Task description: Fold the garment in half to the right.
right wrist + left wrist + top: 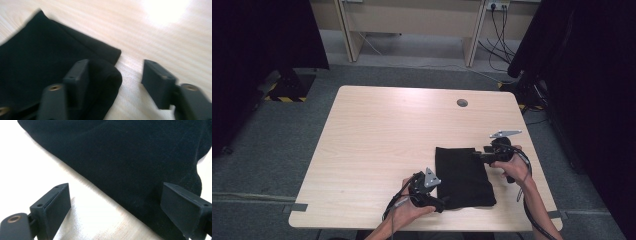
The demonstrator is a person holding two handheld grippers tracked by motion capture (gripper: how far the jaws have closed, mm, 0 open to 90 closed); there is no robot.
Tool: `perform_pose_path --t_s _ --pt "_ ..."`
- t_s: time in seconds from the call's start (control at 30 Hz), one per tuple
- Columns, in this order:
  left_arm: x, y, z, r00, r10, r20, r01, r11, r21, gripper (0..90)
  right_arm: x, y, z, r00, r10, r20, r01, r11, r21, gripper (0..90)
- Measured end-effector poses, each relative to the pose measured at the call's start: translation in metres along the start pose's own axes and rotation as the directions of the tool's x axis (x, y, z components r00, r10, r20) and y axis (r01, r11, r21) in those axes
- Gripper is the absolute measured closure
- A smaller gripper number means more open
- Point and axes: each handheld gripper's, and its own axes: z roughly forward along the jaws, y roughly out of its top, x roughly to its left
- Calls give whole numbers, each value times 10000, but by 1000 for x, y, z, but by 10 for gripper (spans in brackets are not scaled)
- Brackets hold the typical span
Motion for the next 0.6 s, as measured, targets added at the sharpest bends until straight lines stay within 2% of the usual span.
perform_pose_path --t_s 0.03,0.1,0.17,0.3,0.4,0.43,0.5,0.6 --pt "-1 0 0 10000 41 -2 -41 10000 21 92 -2 0 4 9995 -196 -252 200 9997 160 545" --pt "-1 0 0 10000 5 -1 -5 10000 50 97 -3 2 3 9957 -250 -889 261 9996 117 735" --pt "-2 -1 0 10000 10 -19 -10 10000 58 100 0 6 -4 9943 -804 -707 819 9965 180 818" --pt "-3 -1 0 10000 31 -56 -31 10000 56 104 12 20 -25 9845 -1735 -256 1730 9847 -221 850" --pt "-3 -1 -1 10000 41 -64 -41 10000 46 113 19 31 -28 9673 -2534 114 2536 9651 -647 851" --pt "-4 -1 -1 10000 25 -72 -25 10000 37 116 20 34 -25 9643 -2643 161 2648 9618 -691 851" --pt "-4 -2 -1 10000 5 -94 -5 10000 18 125 18 36 -13 9573 -2865 372 2879 9569 -386 850" --pt "-4 -2 -2 9999 -54 -126 54 10000 -11 134 10 31 12 9597 -2793 324 2792 9602 52 848"
